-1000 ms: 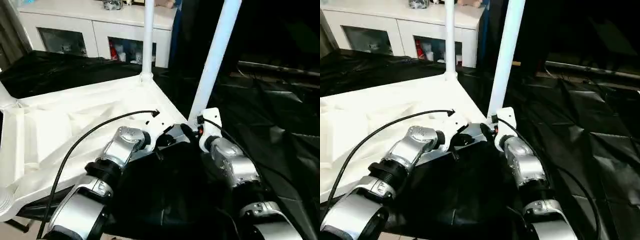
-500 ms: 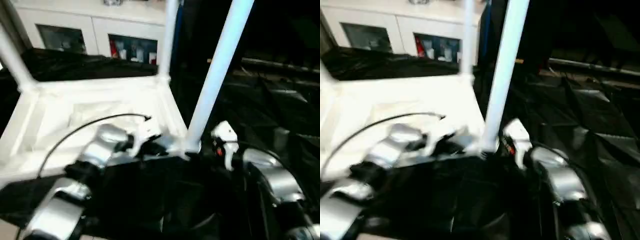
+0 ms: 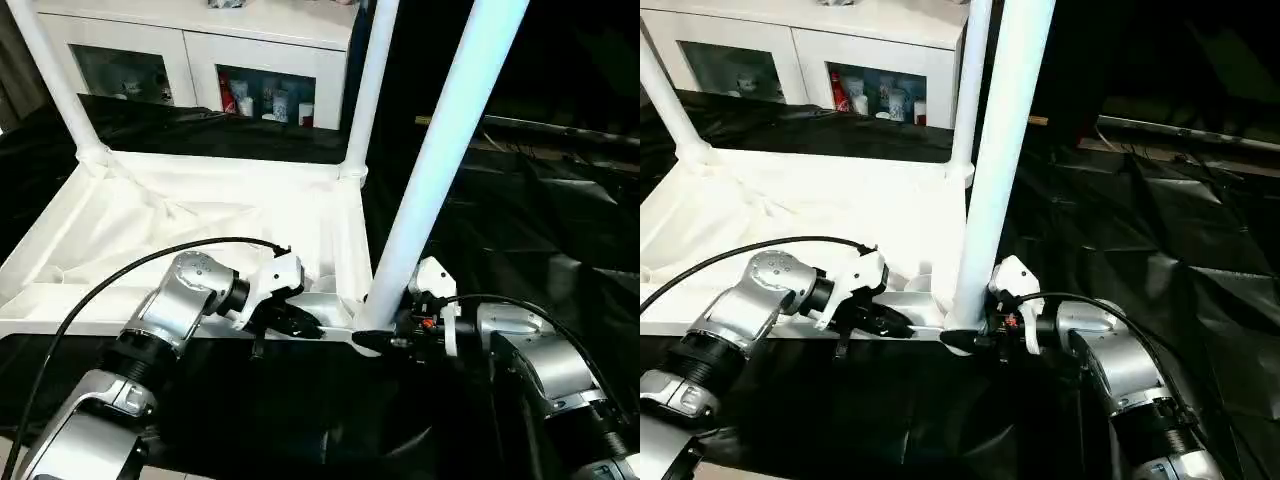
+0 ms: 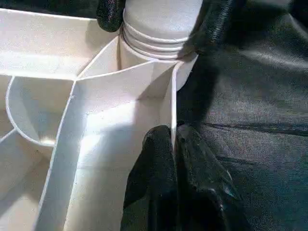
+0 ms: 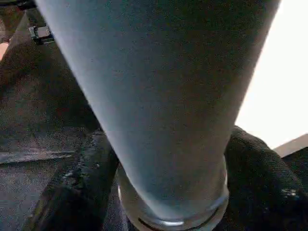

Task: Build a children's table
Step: Rotate leg to tighten

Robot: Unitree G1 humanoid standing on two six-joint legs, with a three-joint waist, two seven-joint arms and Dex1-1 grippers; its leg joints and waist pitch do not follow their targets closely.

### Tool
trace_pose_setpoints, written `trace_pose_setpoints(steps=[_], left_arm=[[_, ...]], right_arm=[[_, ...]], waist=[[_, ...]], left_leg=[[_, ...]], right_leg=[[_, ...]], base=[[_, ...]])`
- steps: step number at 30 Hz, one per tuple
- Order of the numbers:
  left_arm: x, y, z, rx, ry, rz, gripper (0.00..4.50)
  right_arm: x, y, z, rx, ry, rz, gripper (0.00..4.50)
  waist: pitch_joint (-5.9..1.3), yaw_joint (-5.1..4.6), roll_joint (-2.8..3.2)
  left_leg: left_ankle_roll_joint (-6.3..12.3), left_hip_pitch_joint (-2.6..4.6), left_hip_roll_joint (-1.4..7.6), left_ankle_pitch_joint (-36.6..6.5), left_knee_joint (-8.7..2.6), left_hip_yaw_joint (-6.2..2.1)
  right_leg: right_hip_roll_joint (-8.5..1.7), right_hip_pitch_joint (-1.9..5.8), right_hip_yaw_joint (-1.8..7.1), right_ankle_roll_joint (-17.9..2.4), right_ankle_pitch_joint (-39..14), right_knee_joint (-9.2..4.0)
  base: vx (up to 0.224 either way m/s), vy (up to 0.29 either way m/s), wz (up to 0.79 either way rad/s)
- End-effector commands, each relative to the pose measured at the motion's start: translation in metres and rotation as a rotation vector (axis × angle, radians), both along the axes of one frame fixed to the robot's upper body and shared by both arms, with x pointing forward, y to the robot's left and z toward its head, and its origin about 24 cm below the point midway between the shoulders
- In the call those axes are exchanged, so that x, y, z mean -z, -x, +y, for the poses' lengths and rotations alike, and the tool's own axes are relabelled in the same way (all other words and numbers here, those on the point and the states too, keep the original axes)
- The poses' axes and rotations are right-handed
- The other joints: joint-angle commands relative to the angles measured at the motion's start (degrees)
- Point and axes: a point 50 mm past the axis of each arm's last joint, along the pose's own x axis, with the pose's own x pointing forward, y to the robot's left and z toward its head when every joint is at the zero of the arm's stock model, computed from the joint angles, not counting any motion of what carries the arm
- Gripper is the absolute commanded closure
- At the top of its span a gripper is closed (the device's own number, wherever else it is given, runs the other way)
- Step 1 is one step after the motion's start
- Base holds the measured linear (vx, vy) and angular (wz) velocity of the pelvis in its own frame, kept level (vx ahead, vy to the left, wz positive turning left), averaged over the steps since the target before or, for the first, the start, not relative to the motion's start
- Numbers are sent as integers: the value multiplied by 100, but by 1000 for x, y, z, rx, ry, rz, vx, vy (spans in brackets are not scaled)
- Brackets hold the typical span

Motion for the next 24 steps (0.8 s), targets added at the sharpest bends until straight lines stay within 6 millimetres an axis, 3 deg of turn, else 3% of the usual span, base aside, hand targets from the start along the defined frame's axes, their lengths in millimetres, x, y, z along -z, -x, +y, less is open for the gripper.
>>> trace_pose_setpoints(steps=[1,10,13,14,15,16,18,21,22,23,24], left_arm=[[2,4,-10,28,33,22,450],[4,-4,-11,-73,22,-22,450],[9,-14,-18,-196,-4,-76,450],[9,-14,-18,-196,-4,-76,450],[10,-18,-24,-243,-10,-92,450],[11,-21,-31,-290,-13,-106,450],[13,-26,-50,-362,-13,-114,450],[13,-27,-63,-393,-5,-102,450],[12,-27,-81,-412,11,-99,450],[11,-27,-88,-411,16,-102,450],[11,-27,-92,-411,19,-106,450]], right_arm=[[-4,4,14,-91,-28,6,156],[4,-2,15,1,-7,31,180],[24,-14,18,219,90,32,181],[24,-14,18,219,90,32,181],[29,-21,19,340,101,36,182],[34,-28,21,460,110,53,182],[41,-36,30,639,92,108,183],[41,-40,38,714,74,121,183],[40,-44,51,771,57,129,183],[38,-46,57,779,51,122,183],[36,-48,61,777,49,107,183]], waist=[[-286,20,-36],[-281,17,-40],[-243,1,-40],[-237,-4,-36],[-241,-13,-67],[-225,-48,-65],[-235,-69,-54],[-256,-44,-61],[-249,-37,-70],[-257,-55,-24],[-270,-52,-35]], left_leg=[[337,16,140,-811,-339,8],[346,17,133,-801,-329,11],[135,43,124,-1197,-367,4],[51,58,126,-1329,-380,-1],[20,54,130,-1350,-387,-8],[-110,39,121,-1549,-419,-37],[-245,65,124,-1635,-432,-60],[-226,98,133,-1640,-419,-45],[-173,85,128,-1636,-421,-35],[-191,85,111,-1652,-421,-30],[-191,72,103,-1651,-420,-41]], right_leg=[[-336,244,201,-1364,-264,-347],[-334,235,199,-1383,-279,-347],[-350,207,201,-1238,-1114,-434],[-362,189,210,-1124,-1475,-469],[-365,192,211,-1062,-1598,-479],[-370,176,196,-868,-2171,-518],[-381,130,204,-780,-2372,-536],[-372,114,219,-804,-2030,-547],[-346,119,220,-844,-1786,-534],[-335,110,224,-862,-1709,-533],[-339,136,216,-842,-1740,-526]], base=[[0,0,0],[0,0,0],[0,0,0],[0,0,0],[0,0,0],[-53,-4,-6],[-52,-2,-6],[0,0,0],[0,0,0],[0,0,0],[0,0,0]])
